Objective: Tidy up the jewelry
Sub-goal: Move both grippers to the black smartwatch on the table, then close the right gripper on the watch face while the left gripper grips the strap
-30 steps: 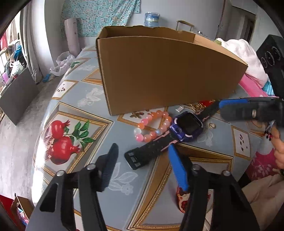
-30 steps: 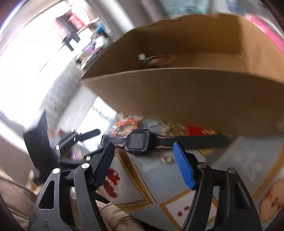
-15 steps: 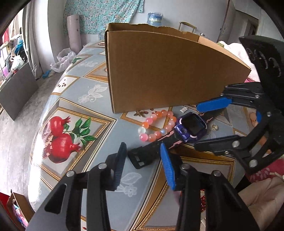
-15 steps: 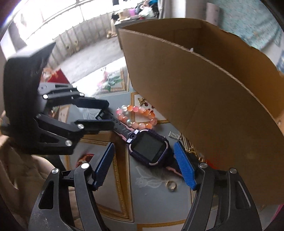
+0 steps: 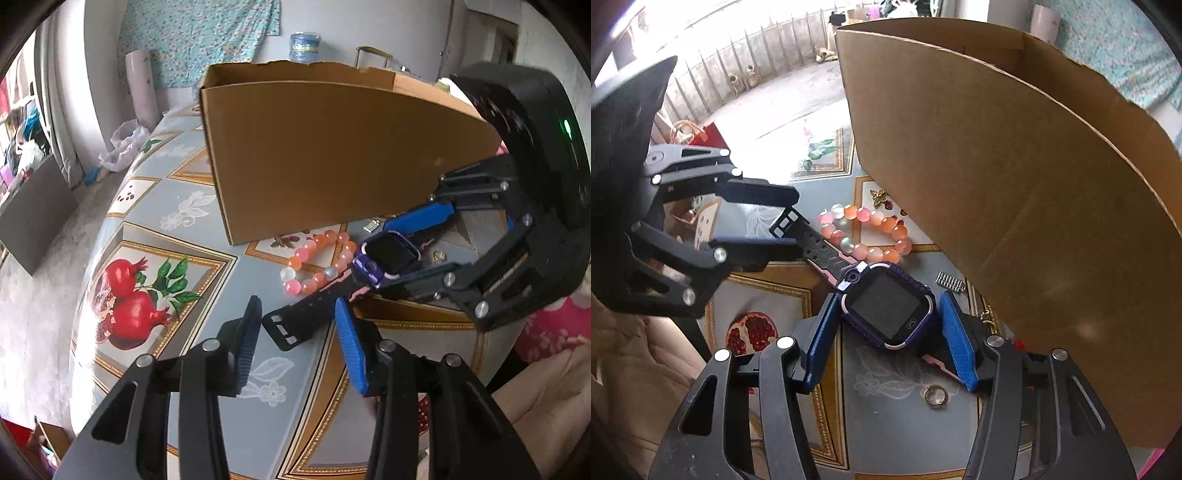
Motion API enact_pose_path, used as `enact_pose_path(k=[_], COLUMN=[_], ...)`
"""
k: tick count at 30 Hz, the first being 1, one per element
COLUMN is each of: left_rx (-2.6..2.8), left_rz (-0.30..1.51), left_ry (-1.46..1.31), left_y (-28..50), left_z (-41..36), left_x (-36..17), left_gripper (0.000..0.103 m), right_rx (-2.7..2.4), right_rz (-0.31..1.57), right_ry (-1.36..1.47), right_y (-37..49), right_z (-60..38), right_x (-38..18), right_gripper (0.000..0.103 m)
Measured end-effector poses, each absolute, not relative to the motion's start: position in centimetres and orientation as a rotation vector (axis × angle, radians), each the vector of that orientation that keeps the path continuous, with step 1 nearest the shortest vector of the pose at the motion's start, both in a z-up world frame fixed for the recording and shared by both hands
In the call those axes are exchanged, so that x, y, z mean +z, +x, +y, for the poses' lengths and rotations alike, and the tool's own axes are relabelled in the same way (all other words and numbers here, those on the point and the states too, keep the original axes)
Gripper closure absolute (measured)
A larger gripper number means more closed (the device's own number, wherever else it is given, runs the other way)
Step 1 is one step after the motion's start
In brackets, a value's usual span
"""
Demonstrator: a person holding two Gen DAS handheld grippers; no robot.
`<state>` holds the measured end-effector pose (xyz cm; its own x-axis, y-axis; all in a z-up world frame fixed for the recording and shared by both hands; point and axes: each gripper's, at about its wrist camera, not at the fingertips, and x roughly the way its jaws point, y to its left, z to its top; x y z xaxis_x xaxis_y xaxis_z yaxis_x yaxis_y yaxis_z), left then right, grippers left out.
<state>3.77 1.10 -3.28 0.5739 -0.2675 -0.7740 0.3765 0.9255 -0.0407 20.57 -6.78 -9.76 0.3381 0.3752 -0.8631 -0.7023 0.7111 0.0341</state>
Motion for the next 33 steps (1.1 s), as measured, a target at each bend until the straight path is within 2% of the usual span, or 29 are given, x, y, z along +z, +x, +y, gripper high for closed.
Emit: enact_pose_path(k=[4,9,21,24,26,33], left_rx=[-0.384,-0.379,-0.306,-0.313,-0.323,-0.323], left_rz=[0.883,0.889,0.858,0.847,0.845,0.827], left_ry=[0.148,0.207,0.327,0.337,0.339,0.366], left_y=[3.7,3.6,4.2,4.1,4.2,4.0], left_z=[0.6,-0.4,-2.6,-2.8,-3.0,-3.0], left_x=[-3.4,-3.8,-3.8,-3.9,-3.9,-3.8], left_gripper=[0.053,0.049,0.048,0.056,0.066,0.076], right_rx=[0.771,0.804,0.787,0.79,0.794,0.808], right_rz=[1.049,1.077,1.087,1.087,1.087,1.088], right_ry=[-0.238,-0.151,-0.126,-0.12,-0.117,-0.104], right_y=[22.2,23.2,23.6,23.5,23.6,23.7], right_z=[-8.3,-9.7,-9.2,-9.5,-9.5,-9.9], right_x=[-9.6,-9.5,-9.7,-9.6,-9.7,-9.7], right_gripper=[0.052,0.052,0.052,0.052,0.052,0.052])
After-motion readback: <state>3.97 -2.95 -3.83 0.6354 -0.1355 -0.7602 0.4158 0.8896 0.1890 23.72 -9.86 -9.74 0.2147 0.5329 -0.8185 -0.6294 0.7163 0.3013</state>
